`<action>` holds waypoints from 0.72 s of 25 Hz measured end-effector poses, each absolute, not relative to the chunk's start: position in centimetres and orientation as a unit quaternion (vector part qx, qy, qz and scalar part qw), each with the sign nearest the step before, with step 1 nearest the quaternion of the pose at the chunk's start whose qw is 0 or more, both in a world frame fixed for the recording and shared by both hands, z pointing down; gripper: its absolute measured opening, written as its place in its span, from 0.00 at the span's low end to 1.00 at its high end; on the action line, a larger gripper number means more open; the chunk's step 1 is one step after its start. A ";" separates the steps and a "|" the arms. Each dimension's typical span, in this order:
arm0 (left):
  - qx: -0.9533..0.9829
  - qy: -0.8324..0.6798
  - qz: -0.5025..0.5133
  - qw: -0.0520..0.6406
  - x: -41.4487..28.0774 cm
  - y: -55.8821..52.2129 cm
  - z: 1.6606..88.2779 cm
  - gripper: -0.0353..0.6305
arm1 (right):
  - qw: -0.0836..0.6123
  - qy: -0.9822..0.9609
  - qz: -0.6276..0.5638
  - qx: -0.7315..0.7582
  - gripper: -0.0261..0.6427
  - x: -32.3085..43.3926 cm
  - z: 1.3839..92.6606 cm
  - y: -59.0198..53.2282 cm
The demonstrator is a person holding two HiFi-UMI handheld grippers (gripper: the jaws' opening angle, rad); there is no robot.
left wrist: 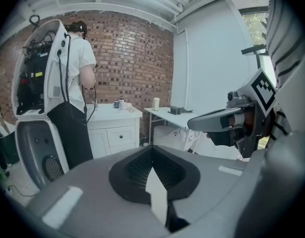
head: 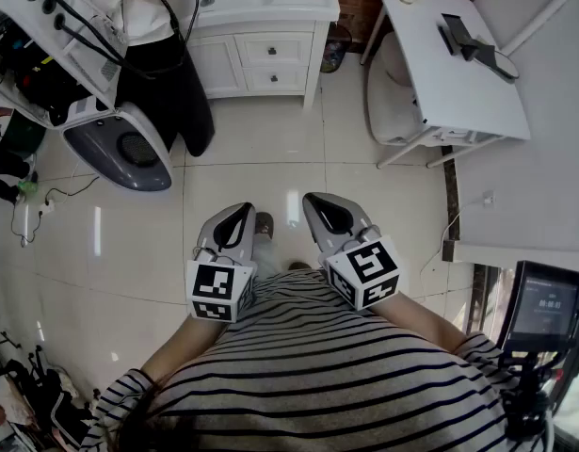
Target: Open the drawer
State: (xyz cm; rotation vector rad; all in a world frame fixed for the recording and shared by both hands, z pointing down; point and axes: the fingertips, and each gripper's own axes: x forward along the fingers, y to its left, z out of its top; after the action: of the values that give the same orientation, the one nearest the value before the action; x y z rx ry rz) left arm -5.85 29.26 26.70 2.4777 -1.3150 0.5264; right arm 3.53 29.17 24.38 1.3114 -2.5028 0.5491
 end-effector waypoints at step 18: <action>0.880 -0.382 0.222 0.174 -4.6 -4.9 37.1 0.08 | 0.188 -0.828 0.150 0.506 0.04 3.8 35.6 -11.5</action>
State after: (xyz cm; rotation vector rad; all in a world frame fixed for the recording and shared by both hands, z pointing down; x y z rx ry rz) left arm -4.61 -4.88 37.09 2.4947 -1.0827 0.6298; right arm 3.78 -11.51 35.60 1.4244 -2.3312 0.4210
